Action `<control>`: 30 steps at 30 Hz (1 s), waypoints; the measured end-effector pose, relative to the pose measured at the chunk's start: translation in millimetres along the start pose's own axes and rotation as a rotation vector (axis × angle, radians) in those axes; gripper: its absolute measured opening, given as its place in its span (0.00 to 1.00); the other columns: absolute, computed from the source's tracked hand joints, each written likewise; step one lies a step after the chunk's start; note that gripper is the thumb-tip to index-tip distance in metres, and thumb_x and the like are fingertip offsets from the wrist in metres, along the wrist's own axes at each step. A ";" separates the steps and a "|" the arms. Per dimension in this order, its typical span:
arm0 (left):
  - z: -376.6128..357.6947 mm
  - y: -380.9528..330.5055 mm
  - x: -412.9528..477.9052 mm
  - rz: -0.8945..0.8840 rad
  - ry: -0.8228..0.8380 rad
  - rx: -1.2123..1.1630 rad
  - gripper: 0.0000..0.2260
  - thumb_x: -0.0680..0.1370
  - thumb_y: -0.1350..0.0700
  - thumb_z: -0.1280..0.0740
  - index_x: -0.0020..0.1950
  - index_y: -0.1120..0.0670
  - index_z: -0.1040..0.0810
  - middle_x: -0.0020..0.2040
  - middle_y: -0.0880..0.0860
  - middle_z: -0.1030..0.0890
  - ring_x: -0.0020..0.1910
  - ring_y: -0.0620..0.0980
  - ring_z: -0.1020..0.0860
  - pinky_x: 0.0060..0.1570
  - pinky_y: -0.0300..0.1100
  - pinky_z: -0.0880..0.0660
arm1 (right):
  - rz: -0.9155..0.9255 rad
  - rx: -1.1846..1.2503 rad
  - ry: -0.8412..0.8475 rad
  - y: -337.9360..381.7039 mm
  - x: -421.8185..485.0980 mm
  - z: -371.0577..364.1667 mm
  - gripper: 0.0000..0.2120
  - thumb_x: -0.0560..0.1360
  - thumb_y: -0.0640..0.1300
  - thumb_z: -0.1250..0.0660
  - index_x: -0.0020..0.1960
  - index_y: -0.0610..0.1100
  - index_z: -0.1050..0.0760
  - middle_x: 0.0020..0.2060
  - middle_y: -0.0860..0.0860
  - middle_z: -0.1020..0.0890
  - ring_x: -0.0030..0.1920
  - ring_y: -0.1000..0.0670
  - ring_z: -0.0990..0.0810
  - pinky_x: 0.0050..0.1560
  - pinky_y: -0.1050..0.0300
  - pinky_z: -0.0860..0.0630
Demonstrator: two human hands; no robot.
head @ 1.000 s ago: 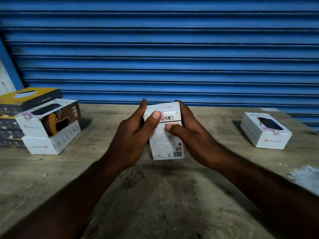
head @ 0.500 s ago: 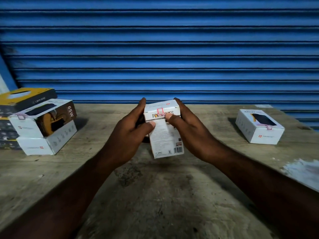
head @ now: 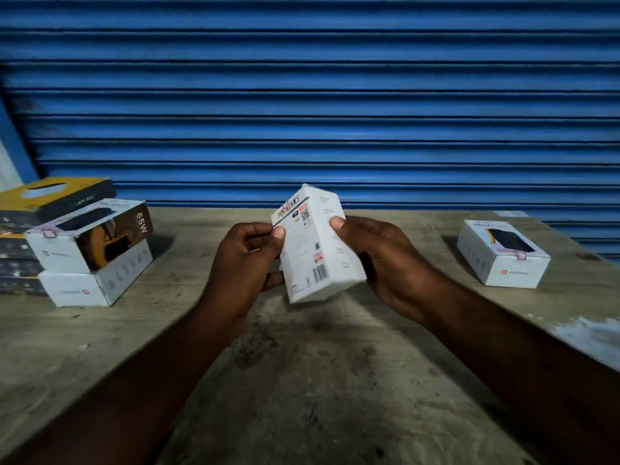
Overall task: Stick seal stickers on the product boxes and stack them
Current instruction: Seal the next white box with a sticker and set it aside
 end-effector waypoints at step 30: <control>-23.6 23.0 -5.0 0.036 0.139 0.106 0.11 0.79 0.65 0.32 0.61 0.60 0.21 0.58 0.59 0.18 0.49 0.55 0.15 0.43 0.42 0.17 | -0.066 -0.225 -0.258 -16.3 4.3 51.6 0.11 0.72 0.36 0.26 0.53 0.35 0.17 0.49 0.37 0.15 0.45 0.43 0.18 0.50 0.51 0.23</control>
Point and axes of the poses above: each hand's wrist, its own x-axis towards the middle knuckle, its own z-axis out of the back of the hand, y = z × x, the point moved 10 cm from there along x, towards the middle knuckle
